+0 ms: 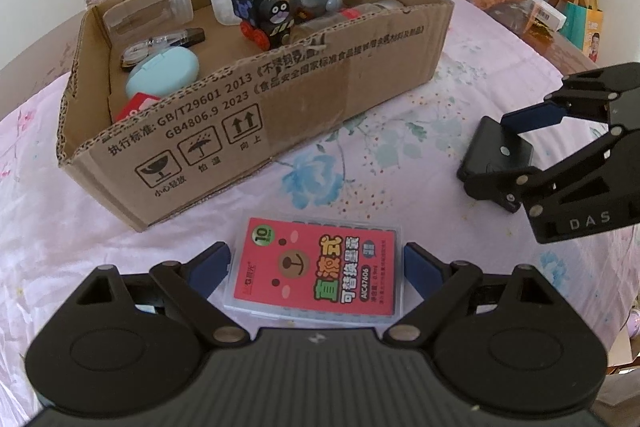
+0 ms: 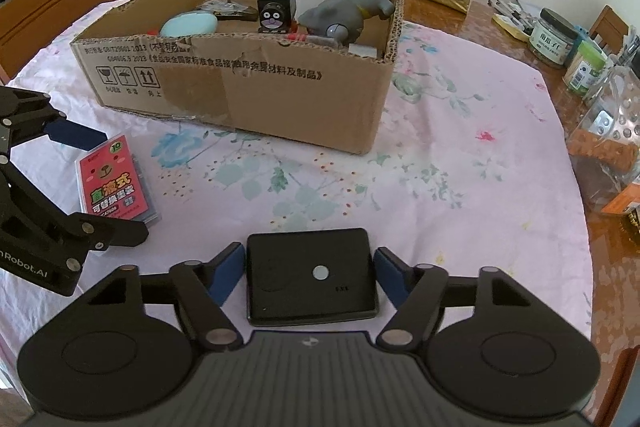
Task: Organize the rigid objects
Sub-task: 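Carry and release pink card pack into box with left tool while right tool drops power bank inside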
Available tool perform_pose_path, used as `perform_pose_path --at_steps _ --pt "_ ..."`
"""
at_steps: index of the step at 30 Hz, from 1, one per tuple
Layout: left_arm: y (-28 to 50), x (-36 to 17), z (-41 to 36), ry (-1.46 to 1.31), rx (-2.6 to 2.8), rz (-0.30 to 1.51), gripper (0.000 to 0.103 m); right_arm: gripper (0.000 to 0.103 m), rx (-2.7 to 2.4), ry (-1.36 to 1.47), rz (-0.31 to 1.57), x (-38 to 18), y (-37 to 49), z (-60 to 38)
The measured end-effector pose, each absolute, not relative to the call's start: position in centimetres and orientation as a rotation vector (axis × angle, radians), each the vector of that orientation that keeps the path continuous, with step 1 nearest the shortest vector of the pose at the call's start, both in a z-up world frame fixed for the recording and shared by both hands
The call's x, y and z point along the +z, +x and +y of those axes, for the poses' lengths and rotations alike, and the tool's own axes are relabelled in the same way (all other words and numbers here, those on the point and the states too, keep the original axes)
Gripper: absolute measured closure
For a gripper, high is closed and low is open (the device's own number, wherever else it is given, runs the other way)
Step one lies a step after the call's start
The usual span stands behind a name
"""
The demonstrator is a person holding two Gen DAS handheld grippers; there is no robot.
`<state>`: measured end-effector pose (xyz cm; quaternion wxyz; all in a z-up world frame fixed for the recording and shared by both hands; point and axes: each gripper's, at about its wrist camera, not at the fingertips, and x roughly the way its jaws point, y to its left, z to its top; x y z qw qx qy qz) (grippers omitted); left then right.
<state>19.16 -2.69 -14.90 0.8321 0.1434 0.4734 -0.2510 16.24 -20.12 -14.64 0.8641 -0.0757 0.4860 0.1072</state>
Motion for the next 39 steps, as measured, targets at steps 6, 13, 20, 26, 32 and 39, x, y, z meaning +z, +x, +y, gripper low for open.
perform_pose_path --at_steps 6,13,20,26,32,39 --pt "19.0 -14.4 -2.6 0.319 -0.546 1.009 0.011 0.029 0.224 -0.175 1.025 -14.5 16.4 -20.1" --pt "18.6 -12.4 -2.1 0.331 -0.559 0.999 0.011 0.029 0.246 -0.186 1.027 -13.3 16.3 -20.5" --pt "18.7 -10.4 -1.6 0.312 -0.554 0.973 0.011 0.029 0.276 -0.214 1.0 -11.3 16.6 -20.8" --pt "18.6 -8.5 -1.2 0.308 -0.56 0.947 0.011 0.031 0.314 -0.192 0.979 -9.4 16.8 -20.7" --pt "18.8 -7.1 -0.7 0.301 -0.539 0.908 0.011 0.047 0.338 -0.198 0.962 -8.2 17.5 -20.2" --pt "18.9 -7.1 -0.3 0.294 -0.529 0.904 0.011 0.025 0.314 -0.199 0.986 -9.5 17.5 -19.7"
